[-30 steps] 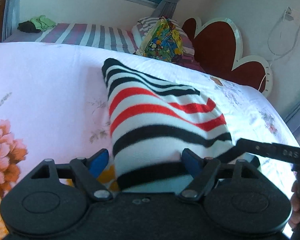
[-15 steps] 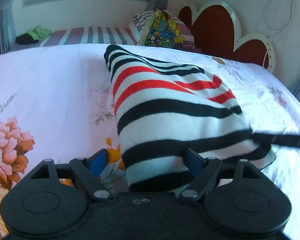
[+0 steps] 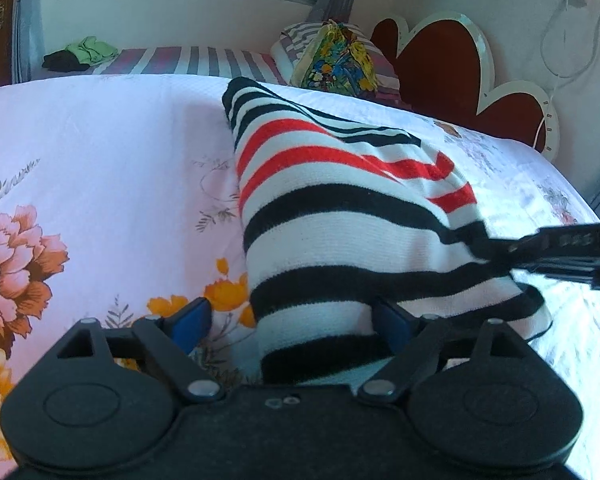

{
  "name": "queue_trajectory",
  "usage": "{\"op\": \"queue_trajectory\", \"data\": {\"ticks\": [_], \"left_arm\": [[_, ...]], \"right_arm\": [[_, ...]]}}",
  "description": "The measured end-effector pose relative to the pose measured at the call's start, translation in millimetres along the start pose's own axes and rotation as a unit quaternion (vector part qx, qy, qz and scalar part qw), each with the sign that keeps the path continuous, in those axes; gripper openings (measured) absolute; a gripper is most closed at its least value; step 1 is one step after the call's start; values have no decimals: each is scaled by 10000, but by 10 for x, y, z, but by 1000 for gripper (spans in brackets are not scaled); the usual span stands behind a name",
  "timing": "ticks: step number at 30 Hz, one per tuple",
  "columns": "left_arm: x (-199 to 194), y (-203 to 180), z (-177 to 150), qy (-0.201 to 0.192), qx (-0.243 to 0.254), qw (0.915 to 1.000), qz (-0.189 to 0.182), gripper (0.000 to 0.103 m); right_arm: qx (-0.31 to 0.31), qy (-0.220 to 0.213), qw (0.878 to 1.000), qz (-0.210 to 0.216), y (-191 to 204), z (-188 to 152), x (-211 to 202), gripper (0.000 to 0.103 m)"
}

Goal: Fold small clothes
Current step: 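Fold the bundle end with the right gripper toward the left gripper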

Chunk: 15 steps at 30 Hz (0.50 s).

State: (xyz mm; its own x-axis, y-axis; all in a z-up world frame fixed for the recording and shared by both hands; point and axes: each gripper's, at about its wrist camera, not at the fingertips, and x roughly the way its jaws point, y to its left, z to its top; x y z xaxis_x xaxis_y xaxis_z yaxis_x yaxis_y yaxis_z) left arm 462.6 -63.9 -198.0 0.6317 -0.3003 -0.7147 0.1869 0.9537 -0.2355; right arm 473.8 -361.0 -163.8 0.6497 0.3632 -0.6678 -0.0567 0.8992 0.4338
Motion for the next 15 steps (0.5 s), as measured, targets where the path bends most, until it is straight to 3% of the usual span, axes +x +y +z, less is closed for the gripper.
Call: {"op": "queue_trajectory", "data": {"ticks": [3, 8, 10, 15], "left_arm": [[5, -23, 0, 18, 13, 10000, -3, 88], [13, -29, 86, 152, -59, 9999, -35, 85], [-39, -30, 118, 171, -128, 9997, -105, 76], [-265, -103, 326, -143, -274, 9992, -247, 75]], "right_arm": [[-773, -92, 9959, -460, 81, -68, 32, 5], [-834, -120, 9948, -574, 58, -39, 66, 5], [-839, -166, 9951, -487, 81, -9, 5, 6], [-986, -566, 9928, -386, 218, 215, -121, 6]]}}
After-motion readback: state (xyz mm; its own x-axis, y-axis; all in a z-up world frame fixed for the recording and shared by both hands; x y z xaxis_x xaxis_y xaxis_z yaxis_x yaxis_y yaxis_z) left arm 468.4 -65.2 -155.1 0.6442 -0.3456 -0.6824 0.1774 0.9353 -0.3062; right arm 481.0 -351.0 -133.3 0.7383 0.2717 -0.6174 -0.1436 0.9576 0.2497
